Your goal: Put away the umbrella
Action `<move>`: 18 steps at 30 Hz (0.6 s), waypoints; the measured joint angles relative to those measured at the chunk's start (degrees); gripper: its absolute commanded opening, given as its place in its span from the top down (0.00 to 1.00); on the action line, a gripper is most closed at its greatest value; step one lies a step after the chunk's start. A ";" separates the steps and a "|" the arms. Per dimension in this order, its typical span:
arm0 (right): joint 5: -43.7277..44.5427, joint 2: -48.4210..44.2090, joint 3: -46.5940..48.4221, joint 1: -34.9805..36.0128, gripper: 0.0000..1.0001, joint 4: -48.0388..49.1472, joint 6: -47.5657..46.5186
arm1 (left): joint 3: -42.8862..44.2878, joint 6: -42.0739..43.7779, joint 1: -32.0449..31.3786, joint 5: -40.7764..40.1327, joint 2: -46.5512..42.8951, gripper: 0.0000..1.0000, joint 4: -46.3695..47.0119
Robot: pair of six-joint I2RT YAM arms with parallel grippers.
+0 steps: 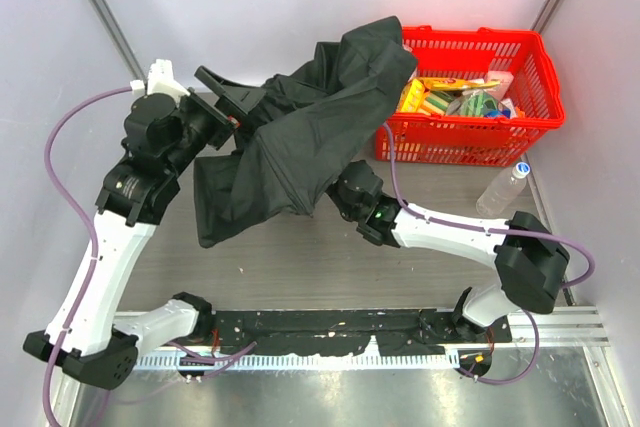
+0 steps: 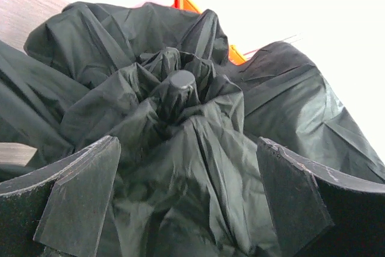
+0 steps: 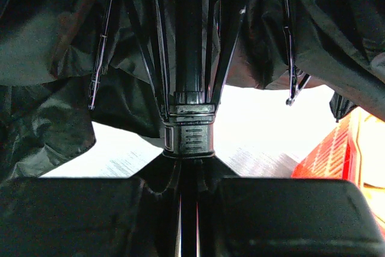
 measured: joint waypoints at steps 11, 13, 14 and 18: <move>-8.98 -4.20 -4.07 -1.11 0.99 -0.52 0.98 | 0.11 -1.18 0.00 4.28 8.46 0.15 3.23; -9.62 -4.35 -4.09 -1.51 0.99 -0.48 1.27 | -1.75 -1.01 0.07 5.66 8.26 0.35 6.99; -9.99 -4.37 -4.09 -1.64 0.99 -0.42 1.44 | -2.82 -0.90 0.15 6.23 7.91 0.45 8.66; -11.23 -4.37 -4.09 -1.79 0.99 0.11 2.38 | -5.31 -0.26 0.50 8.28 6.73 0.90 12.96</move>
